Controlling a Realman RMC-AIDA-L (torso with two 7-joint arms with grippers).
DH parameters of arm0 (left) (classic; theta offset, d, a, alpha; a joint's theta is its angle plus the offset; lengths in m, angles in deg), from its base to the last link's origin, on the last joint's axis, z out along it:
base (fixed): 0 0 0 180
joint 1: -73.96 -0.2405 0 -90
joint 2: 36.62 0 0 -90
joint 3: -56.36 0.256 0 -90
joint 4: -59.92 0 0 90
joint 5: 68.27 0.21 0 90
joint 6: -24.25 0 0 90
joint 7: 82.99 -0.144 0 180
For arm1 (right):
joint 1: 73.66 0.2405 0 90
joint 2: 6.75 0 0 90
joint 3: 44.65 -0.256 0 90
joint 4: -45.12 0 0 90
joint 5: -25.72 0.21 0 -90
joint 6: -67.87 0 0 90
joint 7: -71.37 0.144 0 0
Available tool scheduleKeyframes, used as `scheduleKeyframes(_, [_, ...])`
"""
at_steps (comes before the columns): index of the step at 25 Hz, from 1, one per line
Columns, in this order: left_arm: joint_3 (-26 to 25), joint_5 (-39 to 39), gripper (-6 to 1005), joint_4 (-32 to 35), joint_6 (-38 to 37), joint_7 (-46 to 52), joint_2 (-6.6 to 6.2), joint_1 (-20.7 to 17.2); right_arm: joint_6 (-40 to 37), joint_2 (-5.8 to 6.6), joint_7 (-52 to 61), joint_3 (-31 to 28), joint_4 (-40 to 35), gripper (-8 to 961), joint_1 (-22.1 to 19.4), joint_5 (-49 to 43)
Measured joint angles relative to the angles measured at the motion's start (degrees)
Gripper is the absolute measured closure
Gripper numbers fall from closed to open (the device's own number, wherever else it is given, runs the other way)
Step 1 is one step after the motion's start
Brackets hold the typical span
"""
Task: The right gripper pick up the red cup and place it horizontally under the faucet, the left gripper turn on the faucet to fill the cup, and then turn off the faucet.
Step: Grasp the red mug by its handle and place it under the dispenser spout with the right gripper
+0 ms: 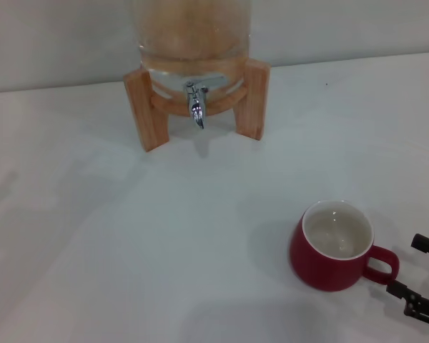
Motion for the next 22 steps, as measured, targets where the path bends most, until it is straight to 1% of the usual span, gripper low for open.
scheduleKeyframes(7, [-0.03,0.00,197,0.36,0.07,0.05,0.02,0.04,-4.99,-0.06,-0.38,0.12,1.74,144,2.07,-0.08])
scheduleKeyframes(22, [0.04,-0.05,196,0.47,0.18,0.15,0.15,0.39,-6.06,-0.12,-0.44,-0.06,1.81,144,2.37,0.02])
